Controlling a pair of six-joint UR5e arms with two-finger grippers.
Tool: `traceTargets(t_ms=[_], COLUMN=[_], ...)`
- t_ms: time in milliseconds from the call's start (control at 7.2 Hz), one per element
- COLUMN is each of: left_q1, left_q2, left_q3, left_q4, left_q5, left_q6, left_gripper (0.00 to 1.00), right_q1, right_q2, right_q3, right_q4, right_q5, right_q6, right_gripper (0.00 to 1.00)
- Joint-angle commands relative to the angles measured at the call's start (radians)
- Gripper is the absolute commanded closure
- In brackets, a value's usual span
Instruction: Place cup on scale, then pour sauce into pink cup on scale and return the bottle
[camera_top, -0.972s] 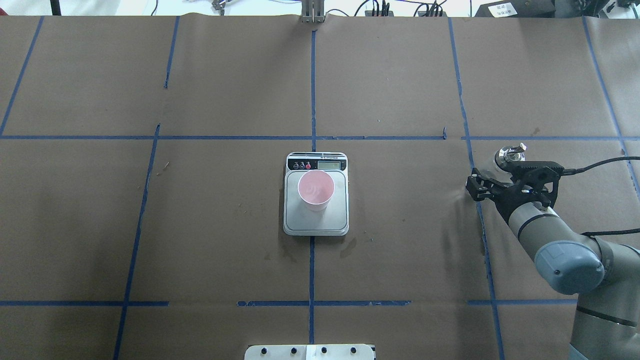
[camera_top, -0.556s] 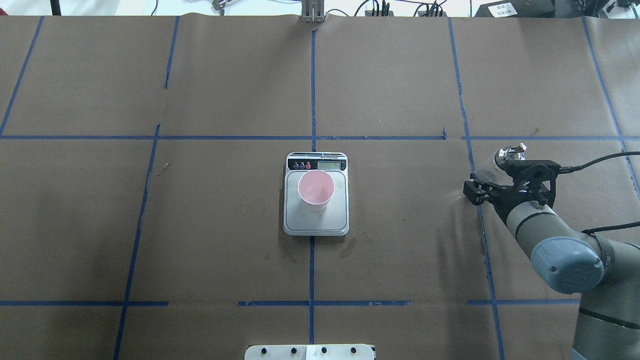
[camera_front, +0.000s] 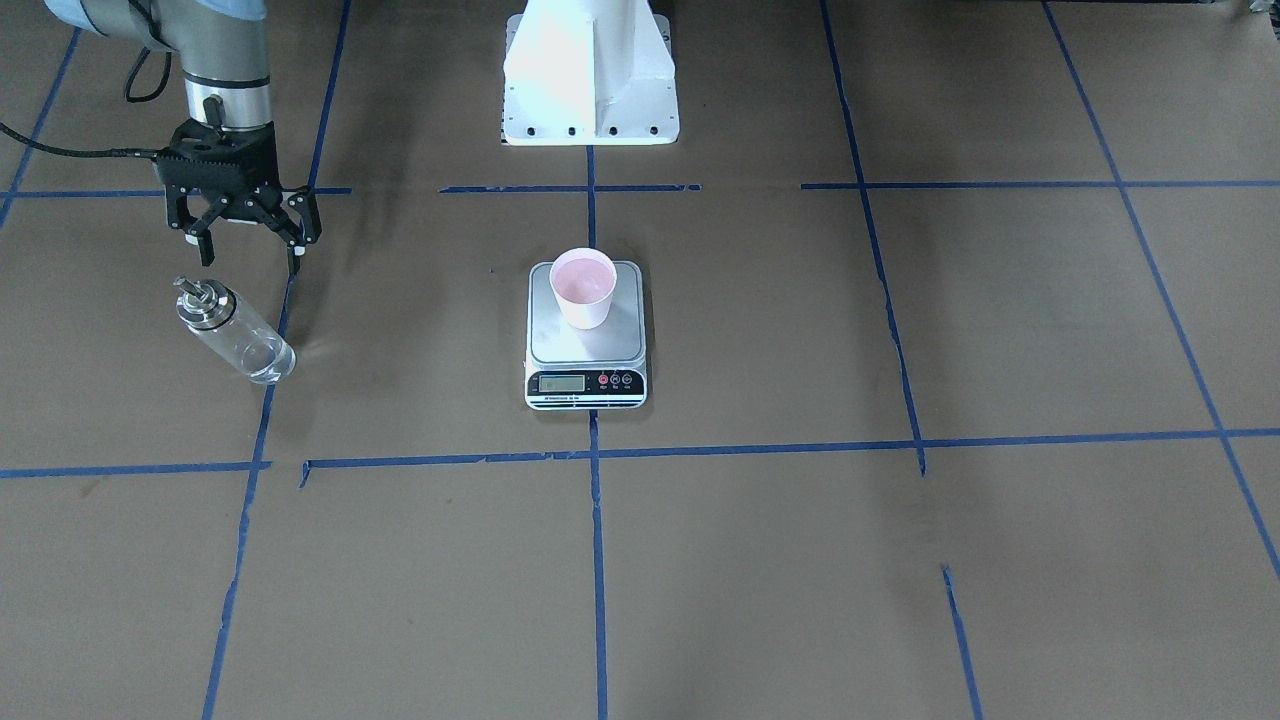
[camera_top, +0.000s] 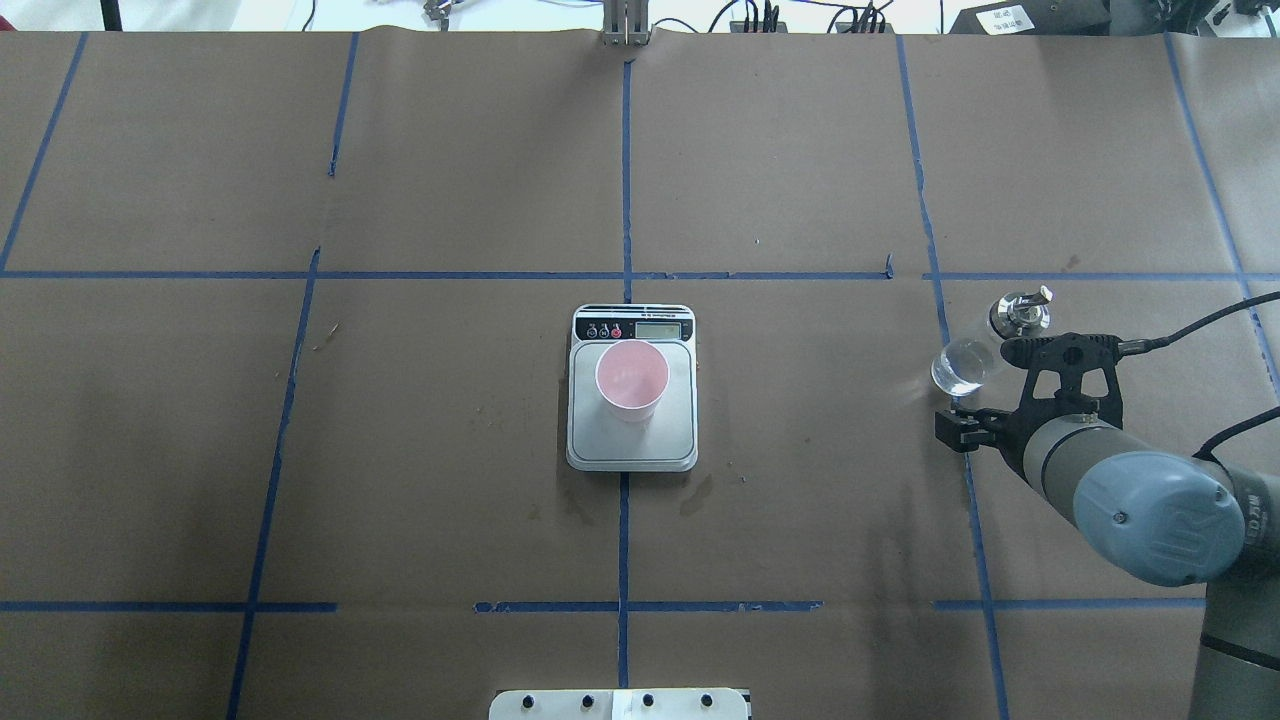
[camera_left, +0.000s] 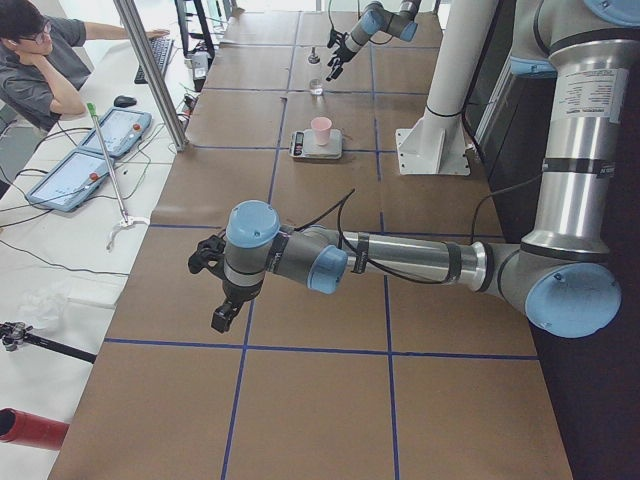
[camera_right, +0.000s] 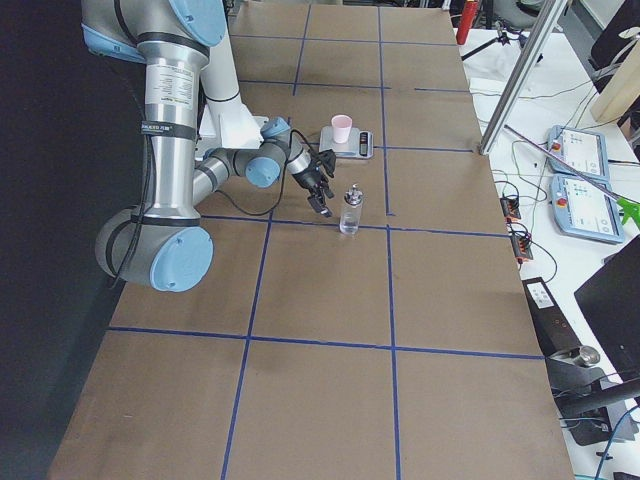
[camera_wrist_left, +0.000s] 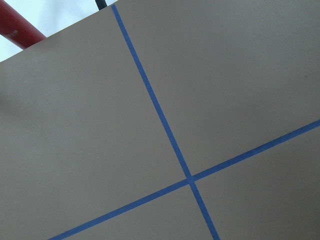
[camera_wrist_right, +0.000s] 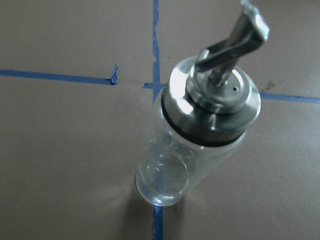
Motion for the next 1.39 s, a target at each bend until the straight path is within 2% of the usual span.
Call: traceTargets(t_ms=[0, 139, 278, 556, 694, 972, 1250], left_q1=[0.0, 0.0, 0.0, 0.0, 0.0, 0.0, 0.0], left_q2=[0.001, 0.001, 0.001, 0.003, 0.001, 0.001, 0.003], left_q3=[0.001, 0.001, 0.0, 0.0, -0.002, 0.0, 0.001], left_q4=[0.0, -0.001, -0.001, -0.001, -0.001, -0.001, -0.003], left_q5=[0.0, 0.0, 0.0, 0.0, 0.0, -0.002, -0.003], left_q6=[0.0, 0.0, 0.0, 0.001, 0.001, 0.001, 0.003], left_gripper=[0.0, 0.0, 0.0, 0.0, 0.0, 0.0, 0.0], right_q1=[0.005, 0.073, 0.191, 0.432, 0.559, 0.808, 0.989], right_q2=[0.009, 0.024, 0.086, 0.124, 0.127, 0.124, 0.115], right_q3=[0.179, 0.227, 0.231, 0.225, 0.194, 0.075, -0.063], right_q4=[-0.202, -0.263, -0.317, -0.368, -0.394, -0.411, -0.41], right_q5=[0.138, 0.245, 0.378, 0.604, 0.704, 0.885, 0.982], right_q6=[-0.008, -0.047, -0.154, -0.439, -0.595, -0.923, -1.192], right_gripper=[0.0, 0.0, 0.0, 0.0, 0.0, 0.0, 0.0])
